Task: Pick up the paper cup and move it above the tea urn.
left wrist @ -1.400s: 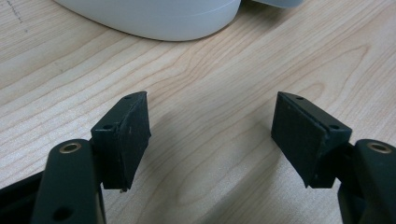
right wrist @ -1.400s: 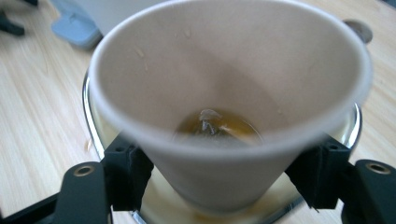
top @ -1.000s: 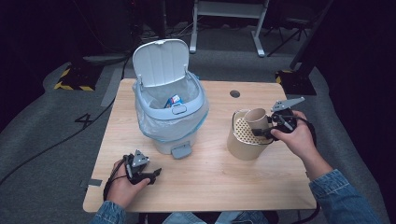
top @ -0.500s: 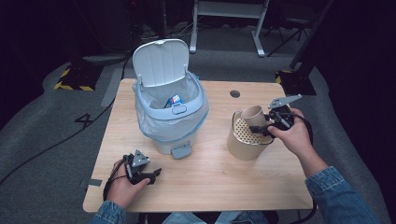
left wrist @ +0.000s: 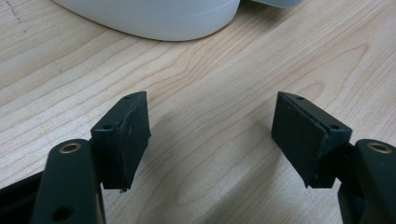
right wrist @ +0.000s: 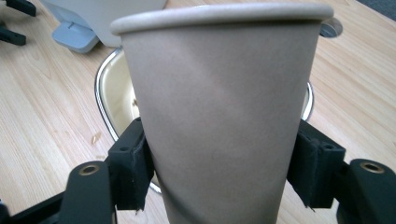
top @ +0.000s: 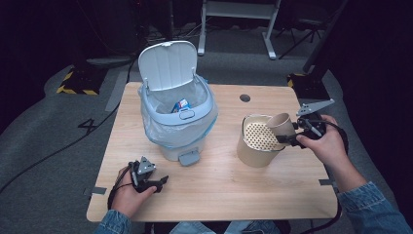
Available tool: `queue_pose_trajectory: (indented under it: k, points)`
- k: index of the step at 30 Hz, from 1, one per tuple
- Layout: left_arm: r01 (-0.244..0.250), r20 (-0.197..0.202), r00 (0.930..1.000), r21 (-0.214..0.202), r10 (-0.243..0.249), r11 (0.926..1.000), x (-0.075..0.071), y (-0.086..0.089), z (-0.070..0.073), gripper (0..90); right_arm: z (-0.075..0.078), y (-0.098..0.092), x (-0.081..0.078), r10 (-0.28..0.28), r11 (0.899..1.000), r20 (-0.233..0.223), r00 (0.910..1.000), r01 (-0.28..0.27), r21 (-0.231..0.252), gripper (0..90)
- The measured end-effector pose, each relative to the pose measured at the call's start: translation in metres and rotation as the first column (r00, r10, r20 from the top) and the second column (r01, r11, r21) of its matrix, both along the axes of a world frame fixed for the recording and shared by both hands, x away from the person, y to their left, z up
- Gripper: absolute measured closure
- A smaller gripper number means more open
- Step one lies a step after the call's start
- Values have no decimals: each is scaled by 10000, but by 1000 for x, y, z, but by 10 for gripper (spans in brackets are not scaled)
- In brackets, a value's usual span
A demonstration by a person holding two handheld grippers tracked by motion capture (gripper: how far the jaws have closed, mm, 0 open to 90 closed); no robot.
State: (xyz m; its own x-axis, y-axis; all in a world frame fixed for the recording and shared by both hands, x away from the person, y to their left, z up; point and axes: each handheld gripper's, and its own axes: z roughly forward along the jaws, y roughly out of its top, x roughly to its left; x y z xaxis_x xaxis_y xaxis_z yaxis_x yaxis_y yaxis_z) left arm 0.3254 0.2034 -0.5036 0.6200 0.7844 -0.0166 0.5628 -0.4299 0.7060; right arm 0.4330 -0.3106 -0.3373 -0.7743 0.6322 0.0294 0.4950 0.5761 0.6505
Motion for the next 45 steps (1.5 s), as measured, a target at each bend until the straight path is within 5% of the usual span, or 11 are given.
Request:
queue_pose_trajectory:
  k: [12, 31, 41, 45]
  points:
    - [-3, -4, 10000, -12, 3, 10000, 0, 0, 0, 284, -4, -15, -8, -190, 9997, 42, 9998, 189, 157, 326]
    - [18, -10, 10000, -8, -18, 10000, 0, 0, 0, 284, -30, 6, 7, -75, 9995, 242, 9997, 68, 320, 312]
    - [24, -10, 10000, -6, -24, 10000, 0, 0, 0, 284, -36, 0, -3, -81, 9943, 688, 9976, 7, 1070, 257]
    - [26, -11, 10000, -4, -26, 10000, 0, 0, 0, 283, -40, -6, -11, -136, 9904, 1025, 9946, -7, 1383, 318]
